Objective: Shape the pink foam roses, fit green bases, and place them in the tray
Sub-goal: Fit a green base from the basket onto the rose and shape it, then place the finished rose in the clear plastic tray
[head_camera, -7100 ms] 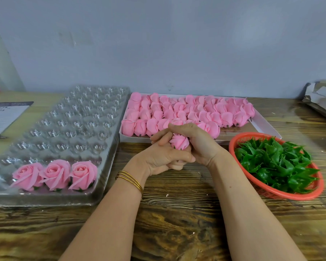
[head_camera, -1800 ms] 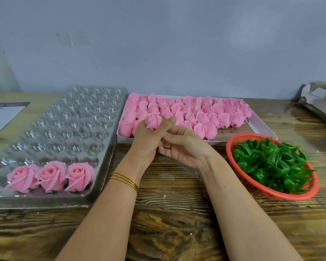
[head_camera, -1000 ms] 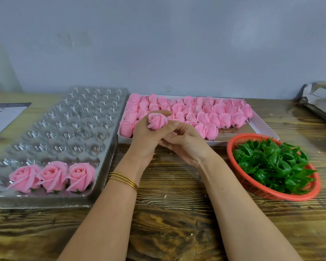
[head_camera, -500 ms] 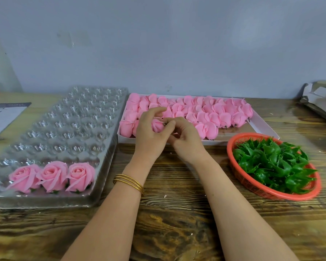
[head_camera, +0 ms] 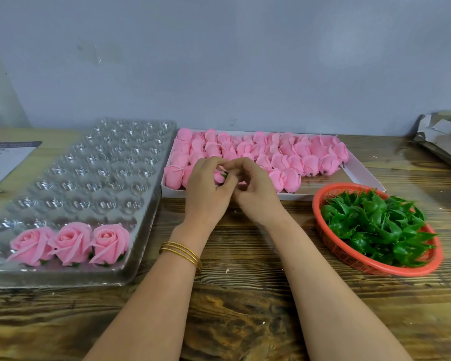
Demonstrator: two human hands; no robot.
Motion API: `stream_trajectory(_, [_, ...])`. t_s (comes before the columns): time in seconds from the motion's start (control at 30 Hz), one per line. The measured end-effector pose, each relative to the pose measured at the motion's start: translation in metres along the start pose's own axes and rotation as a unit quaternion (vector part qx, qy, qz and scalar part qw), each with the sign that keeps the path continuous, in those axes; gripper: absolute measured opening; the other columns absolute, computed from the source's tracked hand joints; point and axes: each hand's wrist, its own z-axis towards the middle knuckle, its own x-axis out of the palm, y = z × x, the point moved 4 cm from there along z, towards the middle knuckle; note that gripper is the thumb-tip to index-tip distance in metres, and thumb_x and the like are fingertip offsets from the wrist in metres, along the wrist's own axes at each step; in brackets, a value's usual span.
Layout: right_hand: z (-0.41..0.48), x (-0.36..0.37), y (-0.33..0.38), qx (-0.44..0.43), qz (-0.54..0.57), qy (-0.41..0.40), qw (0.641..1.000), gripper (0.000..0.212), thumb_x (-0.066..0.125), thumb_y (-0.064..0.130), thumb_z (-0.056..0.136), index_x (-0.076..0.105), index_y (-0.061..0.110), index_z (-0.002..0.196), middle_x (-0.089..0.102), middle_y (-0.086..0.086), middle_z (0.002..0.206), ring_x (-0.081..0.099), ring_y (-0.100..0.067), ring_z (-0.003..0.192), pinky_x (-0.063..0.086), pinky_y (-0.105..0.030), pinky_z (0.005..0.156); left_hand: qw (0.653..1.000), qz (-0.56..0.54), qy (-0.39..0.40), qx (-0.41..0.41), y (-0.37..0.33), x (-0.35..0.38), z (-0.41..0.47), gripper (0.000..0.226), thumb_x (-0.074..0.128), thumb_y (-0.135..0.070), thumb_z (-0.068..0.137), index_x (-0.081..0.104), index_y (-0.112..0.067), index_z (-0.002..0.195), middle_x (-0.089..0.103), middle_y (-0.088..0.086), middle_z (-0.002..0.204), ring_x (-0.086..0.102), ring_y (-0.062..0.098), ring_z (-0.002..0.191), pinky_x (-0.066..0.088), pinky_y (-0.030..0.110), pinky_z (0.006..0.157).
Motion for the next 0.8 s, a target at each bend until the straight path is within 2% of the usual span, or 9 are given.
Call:
stream_trajectory(0.1, [-0.001,0.0,0.0,0.009,0.023,-0.005,1.0,0.046,0.052,-0.018,0.077,0.052,0.02,0.103,0.061,-0.002,0.095,0.06,-0.014,0.09,0.049,-0.027,0.08,1.0,0.006,-0.001,-0.003,-0.001,-0.001,0.0,0.016,0.067,-0.013,0.089,0.067,-0.011,0.104,0.053,0.0,0.099,0.05,0.001,0.08,0.035,-0.001,0.073])
stream_trajectory(0.23, [-0.002,0.0,0.004,0.006,0.03,-0.007,1.0,0.042,0.056,-0.018,0.079,0.049,0.014,0.106,0.059,0.0,0.094,0.06,-0.011,0.092,0.051,-0.033,0.091,1.0,0.02,-0.006,-0.008,-0.003,-0.002,0.001,0.012,0.066,-0.009,0.088,0.067,-0.009,0.1,0.052,0.003,0.099,0.049,0.008,0.083,0.034,-0.001,0.072])
stream_trajectory(0.37, [-0.001,0.001,0.006,0.008,0.025,0.0,1.0,0.041,0.058,-0.013,0.082,0.048,0.014,0.111,0.062,0.002,0.094,0.061,-0.009,0.093,0.05,-0.026,0.09,1.0,0.025,-0.009,-0.015,-0.004,-0.004,0.002,0.009,0.064,-0.007,0.088,0.067,-0.009,0.097,0.05,0.004,0.098,0.047,0.002,0.077,0.034,-0.001,0.071])
stream_trajectory(0.53, [0.0,0.001,0.007,0.029,0.041,0.004,0.999,0.049,0.068,-0.003,0.08,0.049,0.019,0.12,0.063,-0.002,0.099,0.062,-0.009,0.092,0.051,-0.021,0.085,0.998,0.049,0.003,-0.027,-0.011,-0.013,0.008,0.005,0.063,-0.008,0.088,0.063,-0.013,0.088,0.05,0.003,0.097,0.045,-0.006,0.071,0.033,0.0,0.066])
stream_trajectory(0.63, [0.001,-0.002,0.009,0.041,0.058,-0.007,0.997,0.056,0.079,0.01,0.074,0.049,0.024,0.119,0.062,-0.004,0.104,0.059,-0.012,0.09,0.051,-0.023,0.08,0.996,0.08,-0.003,-0.027,-0.023,-0.03,0.017,0.006,0.064,-0.009,0.087,0.064,-0.013,0.083,0.059,0.009,0.1,0.046,0.001,0.065,0.031,0.012,0.061])
stream_trajectory(0.7, [0.002,-0.003,0.01,0.048,0.056,-0.01,0.997,0.056,0.083,0.01,0.074,0.05,0.025,0.117,0.062,-0.005,0.106,0.058,-0.012,0.089,0.051,-0.026,0.082,0.995,0.096,-0.013,-0.018,-0.033,-0.048,0.023,0.004,0.064,-0.01,0.087,0.068,-0.011,0.085,0.064,0.012,0.103,0.052,0.013,0.072,0.031,0.019,0.067])
stream_trajectory(0.8, [0.001,-0.006,0.013,0.05,0.039,-0.009,0.998,0.052,0.081,0.009,0.077,0.053,0.022,0.118,0.063,0.0,0.104,0.057,-0.01,0.087,0.051,-0.024,0.082,0.993,0.111,-0.034,0.018,-0.042,-0.091,0.026,0.006,0.065,-0.013,0.085,0.069,-0.016,0.081,0.066,0.008,0.092,0.055,0.017,0.078,0.032,0.022,0.067])
